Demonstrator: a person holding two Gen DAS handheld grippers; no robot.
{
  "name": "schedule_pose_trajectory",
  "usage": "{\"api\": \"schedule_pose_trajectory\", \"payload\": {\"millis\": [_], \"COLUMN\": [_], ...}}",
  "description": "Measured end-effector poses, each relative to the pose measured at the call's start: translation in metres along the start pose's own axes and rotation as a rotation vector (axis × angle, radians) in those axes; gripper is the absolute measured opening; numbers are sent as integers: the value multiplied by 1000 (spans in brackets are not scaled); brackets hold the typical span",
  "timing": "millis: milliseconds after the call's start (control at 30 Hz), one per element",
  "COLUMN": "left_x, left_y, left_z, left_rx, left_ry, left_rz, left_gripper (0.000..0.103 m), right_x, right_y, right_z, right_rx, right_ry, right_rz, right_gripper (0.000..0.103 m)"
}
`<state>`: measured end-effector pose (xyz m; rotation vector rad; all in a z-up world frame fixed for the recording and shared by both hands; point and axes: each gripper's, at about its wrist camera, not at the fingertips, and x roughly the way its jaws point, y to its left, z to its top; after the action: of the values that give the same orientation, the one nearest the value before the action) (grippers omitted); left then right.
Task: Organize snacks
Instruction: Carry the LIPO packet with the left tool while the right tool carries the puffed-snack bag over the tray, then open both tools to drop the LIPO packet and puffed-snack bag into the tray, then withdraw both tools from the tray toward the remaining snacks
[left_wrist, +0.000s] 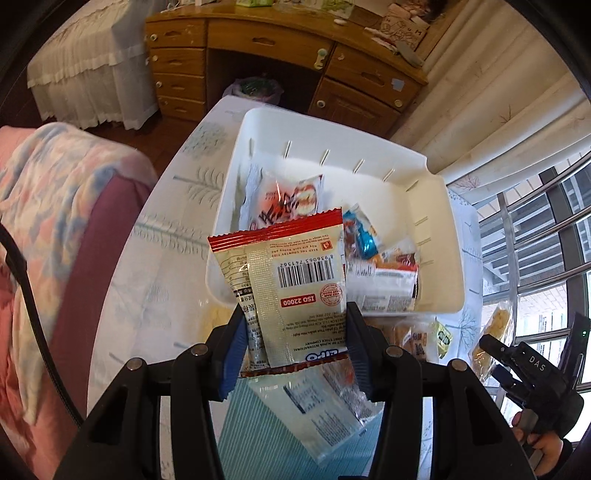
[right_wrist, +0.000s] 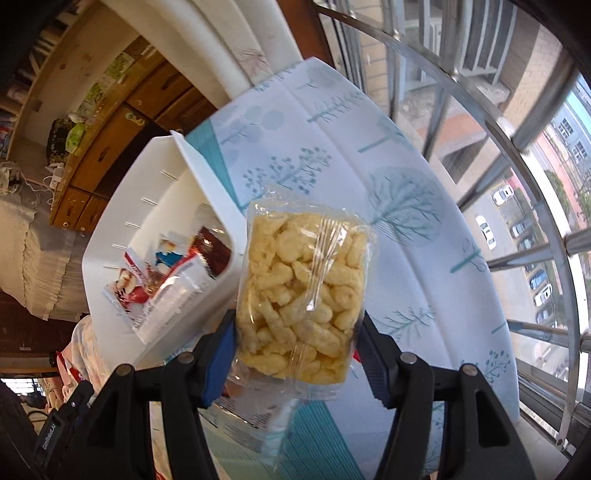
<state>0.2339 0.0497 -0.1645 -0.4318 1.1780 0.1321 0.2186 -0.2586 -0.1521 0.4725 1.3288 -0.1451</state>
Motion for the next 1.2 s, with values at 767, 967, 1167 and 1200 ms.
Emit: {"api": "schedule_pose_trajectory", "payload": {"millis": [767,967,1167,1200], "left_x": [28,27,19,17], "left_y": [8,10,8,7], "left_z": [42,42,37,36], "left_rx": [216,198,182,182], "left_ry": [-73,-74,-75,-77], "left_rz": [-138,-120,-109,-107], "left_gripper": [60,73,73,74], "right_x": [3,0,-14,-16], "right_y": [125,126,121,120], "right_z": [-5,-6,-12,-13], "right_rx": [-373,-380,-392,-391], "right_ry": [-225,-241,-264,-266], "right_rz": [147,160,177,179], "right_gripper": [62,75,81,81]}}
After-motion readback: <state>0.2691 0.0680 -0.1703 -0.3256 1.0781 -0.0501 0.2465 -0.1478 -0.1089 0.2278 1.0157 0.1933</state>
